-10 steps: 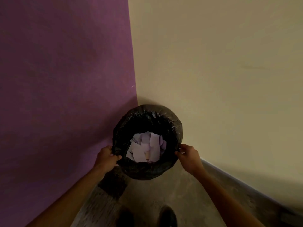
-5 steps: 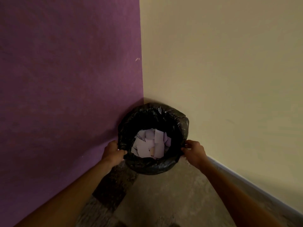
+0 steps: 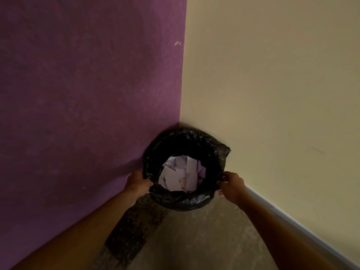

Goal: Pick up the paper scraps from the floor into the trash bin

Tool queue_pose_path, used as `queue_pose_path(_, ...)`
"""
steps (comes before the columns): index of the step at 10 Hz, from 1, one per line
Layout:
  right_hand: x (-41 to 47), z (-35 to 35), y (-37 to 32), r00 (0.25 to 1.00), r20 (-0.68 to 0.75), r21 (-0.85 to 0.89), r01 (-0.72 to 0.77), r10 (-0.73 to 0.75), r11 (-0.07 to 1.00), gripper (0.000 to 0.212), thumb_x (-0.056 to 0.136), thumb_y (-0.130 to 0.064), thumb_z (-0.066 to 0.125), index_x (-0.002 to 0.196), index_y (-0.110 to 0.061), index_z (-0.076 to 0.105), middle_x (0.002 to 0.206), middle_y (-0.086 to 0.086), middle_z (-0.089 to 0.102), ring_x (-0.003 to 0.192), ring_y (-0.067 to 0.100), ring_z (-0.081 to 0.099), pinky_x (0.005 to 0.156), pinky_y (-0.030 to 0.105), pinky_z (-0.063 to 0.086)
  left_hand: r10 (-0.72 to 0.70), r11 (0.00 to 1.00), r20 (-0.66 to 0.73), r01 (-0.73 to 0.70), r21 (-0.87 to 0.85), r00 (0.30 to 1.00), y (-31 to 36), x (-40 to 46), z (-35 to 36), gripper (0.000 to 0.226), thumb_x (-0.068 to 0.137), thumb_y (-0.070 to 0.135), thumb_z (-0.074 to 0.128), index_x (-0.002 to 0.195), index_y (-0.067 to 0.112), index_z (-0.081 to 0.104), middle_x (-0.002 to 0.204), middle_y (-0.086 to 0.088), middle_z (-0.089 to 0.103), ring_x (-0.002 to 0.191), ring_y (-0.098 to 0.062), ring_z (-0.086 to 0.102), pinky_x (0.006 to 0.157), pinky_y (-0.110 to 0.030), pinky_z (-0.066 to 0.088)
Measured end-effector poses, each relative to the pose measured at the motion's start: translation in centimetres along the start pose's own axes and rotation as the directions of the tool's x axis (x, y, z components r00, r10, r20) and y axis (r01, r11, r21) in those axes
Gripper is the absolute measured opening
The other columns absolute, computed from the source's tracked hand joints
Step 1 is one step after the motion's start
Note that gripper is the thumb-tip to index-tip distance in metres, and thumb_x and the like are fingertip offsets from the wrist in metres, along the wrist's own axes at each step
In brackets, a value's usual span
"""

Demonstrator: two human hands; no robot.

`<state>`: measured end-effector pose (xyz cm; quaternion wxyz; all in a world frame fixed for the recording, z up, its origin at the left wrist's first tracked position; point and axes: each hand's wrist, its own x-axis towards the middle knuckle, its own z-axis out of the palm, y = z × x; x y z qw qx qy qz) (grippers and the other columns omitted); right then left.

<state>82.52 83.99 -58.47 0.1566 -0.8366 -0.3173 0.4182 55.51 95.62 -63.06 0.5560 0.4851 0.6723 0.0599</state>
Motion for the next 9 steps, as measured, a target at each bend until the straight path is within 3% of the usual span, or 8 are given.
queue_pose_path(1, 0.8, 0.6, 0.1, 0.999, 0.039, 0.04, -0.004, 0.003, 0.999, 0.027, 0.093, 0.0, 0.051, 0.118, -0.006, 0.06, 0.075, -0.002, 0.068, 0.072, 0.027, 0.074, 0.076, 0.05, 0.06, 0.002, 1.0, -0.017, -0.002, -0.01, 1.0, -0.4, 0.7, 0.2, 0.04, 0.089, -0.002, 0.059, 0.126, 0.011, 0.056, 0.12, -0.012, 0.061, 0.103, -0.028, 0.062, 0.084, -0.041, 0.057)
queue_pose_path(2, 1.3, 0.6, -0.2, 0.999, 0.045, 0.097, -0.026, 0.022, 0.995, 0.031, 0.092, 0.001, 0.052, 0.122, -0.004, 0.058, 0.086, 0.007, 0.068, 0.075, 0.029, 0.073, 0.079, 0.05, 0.06, 0.015, 0.999, -0.014, -0.015, -0.031, 1.0, 0.0, 1.2, 0.2, 0.032, 0.089, -0.002, 0.06, 0.119, 0.009, 0.059, 0.116, -0.012, 0.062, 0.104, -0.029, 0.062, 0.087, -0.041, 0.056)
queue_pose_path(3, 1.6, 0.4, -0.3, 0.997, 0.067, 0.126, -0.056, 0.048, 0.99, 0.034, 0.089, 0.005, 0.051, 0.121, -0.001, 0.06, 0.082, 0.008, 0.068, 0.071, 0.024, 0.069, 0.083, 0.047, 0.059, 0.021, 0.999, -0.013, -0.021, -0.04, 1.0, 0.4, 1.6, 0.1, 0.032, 0.088, -0.003, 0.061, 0.119, 0.007, 0.059, 0.117, -0.014, 0.062, 0.105, -0.031, 0.062, 0.089, -0.044, 0.055)
queue_pose_path(4, 1.6, 0.3, 0.0, 0.993, 0.101, 0.179, -0.078, 0.06, 0.981, 0.036, 0.09, 0.006, 0.049, 0.123, -0.001, 0.06, 0.078, 0.006, 0.067, 0.072, 0.022, 0.066, 0.083, 0.045, 0.059, 0.025, 0.999, -0.027, -0.027, -0.041, 0.999, 0.6, 1.8, 0.0, 0.032, 0.089, -0.002, 0.06, 0.12, 0.005, 0.058, 0.12, -0.016, 0.062, 0.106, -0.033, 0.062, 0.091, -0.048, 0.054)
queue_pose_path(5, 0.7, 0.1, 0.0, 0.983, 0.18, 0.259, -0.094, 0.048, 0.961, 0.042, 0.095, -0.002, 0.052, 0.137, -0.007, 0.05, 0.093, 0.006, 0.067, 0.076, 0.02, 0.066, 0.073, 0.037, 0.058, 0.044, 0.999, 0.024, -0.045, 0.006, 0.999, 0.3, 1.2, 0.0, 0.045, 0.092, 0.012, 0.06, 0.136, 0.014, 0.048, 0.137, -0.01, 0.053, 0.121, -0.029, 0.054, 0.103, -0.048, 0.046)
queue_pose_path(6, -1.5, -0.6, -1.0, 0.985, 0.144, 0.111, 0.077, -0.093, 0.991, 0.054, 0.096, -0.011, 0.056, 0.147, -0.016, 0.037, 0.124, 0.004, 0.058, 0.105, 0.03, 0.065, 0.084, 0.034, 0.052, 0.13, 0.986, 0.005, -0.13, 0.101, 0.991, 0.9, -0.4, -0.1, 0.075, 0.089, 0.033, 0.064, 0.152, 0.02, 0.025, 0.152, -0.004, 0.036, 0.137, -0.025, 0.038, 0.114, -0.041, 0.032)
queue_pose_path(7, -4.1, -1.7, -1.8, 0.971, 0.067, -0.105, 0.234, -0.228, 0.967, 0.06, 0.097, -0.021, 0.057, 0.15, -0.023, 0.03, 0.141, 0.003, 0.051, 0.122, 0.029, 0.057, 0.085, 0.025, 0.04, 0.159, 0.966, -0.07, -0.141, 0.216, 0.985, 3.6, -4.0, -0.3, 0.083, 0.091, 0.026, 0.064, 0.154, 0.012, 0.011, 0.156, -0.009, 0.027, 0.142, -0.028, 0.03, 0.113, -0.033, 0.027)
queue_pose_path(9, -10.5, -6.1, -4.5, 0.928, -0.041, -0.324, 0.337, -0.369, 0.884, 0.067, 0.097, -0.045, 0.051, 0.154, -0.027, 0.02, 0.152, 0.0, 0.04, 0.119, 0.017, 0.059, 0.092, 0.034, 0.049, 0.425, 0.858, -0.139, -0.349, 0.377, 0.894, 8.5, -12.6, -3.3, 0.08, 0.092, 0.029, 0.062, 0.154, 0.016, 0.015, 0.16, -0.004, 0.02, 0.144, -0.023, 0.025, 0.114, -0.036, 0.029)
